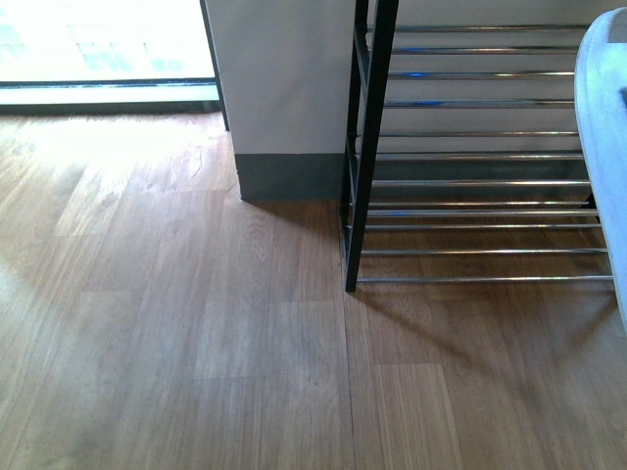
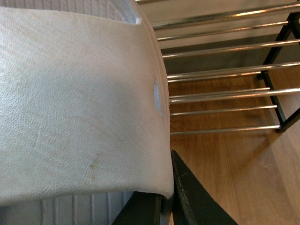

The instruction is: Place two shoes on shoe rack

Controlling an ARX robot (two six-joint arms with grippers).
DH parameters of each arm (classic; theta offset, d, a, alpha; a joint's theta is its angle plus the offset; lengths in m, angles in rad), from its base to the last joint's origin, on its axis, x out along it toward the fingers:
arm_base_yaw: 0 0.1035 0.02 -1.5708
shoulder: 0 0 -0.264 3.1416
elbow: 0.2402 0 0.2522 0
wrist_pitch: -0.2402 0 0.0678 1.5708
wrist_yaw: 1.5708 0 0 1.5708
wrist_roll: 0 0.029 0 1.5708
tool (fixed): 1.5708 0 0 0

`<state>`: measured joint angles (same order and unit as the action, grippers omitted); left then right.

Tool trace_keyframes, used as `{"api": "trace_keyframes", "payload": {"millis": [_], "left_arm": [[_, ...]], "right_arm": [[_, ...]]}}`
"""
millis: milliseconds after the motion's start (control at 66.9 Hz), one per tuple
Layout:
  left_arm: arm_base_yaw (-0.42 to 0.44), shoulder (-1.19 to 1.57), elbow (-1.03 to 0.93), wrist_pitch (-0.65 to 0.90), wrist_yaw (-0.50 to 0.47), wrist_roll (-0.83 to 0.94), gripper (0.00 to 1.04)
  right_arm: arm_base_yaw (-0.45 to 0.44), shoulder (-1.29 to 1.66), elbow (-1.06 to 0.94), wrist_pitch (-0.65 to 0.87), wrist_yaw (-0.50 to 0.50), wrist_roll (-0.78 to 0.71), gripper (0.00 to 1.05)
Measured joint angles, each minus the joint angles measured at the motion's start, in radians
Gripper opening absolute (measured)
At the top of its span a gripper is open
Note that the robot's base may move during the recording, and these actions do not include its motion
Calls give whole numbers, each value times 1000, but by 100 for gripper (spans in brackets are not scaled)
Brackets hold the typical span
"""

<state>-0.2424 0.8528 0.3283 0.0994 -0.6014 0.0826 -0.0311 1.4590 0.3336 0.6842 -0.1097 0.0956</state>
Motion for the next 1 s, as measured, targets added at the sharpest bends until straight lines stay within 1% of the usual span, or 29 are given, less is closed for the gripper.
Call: {"api": "trace_keyframes", "payload": {"millis": [1001], "left_arm": [[0,0,-2,-1,-1,-1,2]], "right_arm": [[0,0,0,0,-3,1,1]]}}
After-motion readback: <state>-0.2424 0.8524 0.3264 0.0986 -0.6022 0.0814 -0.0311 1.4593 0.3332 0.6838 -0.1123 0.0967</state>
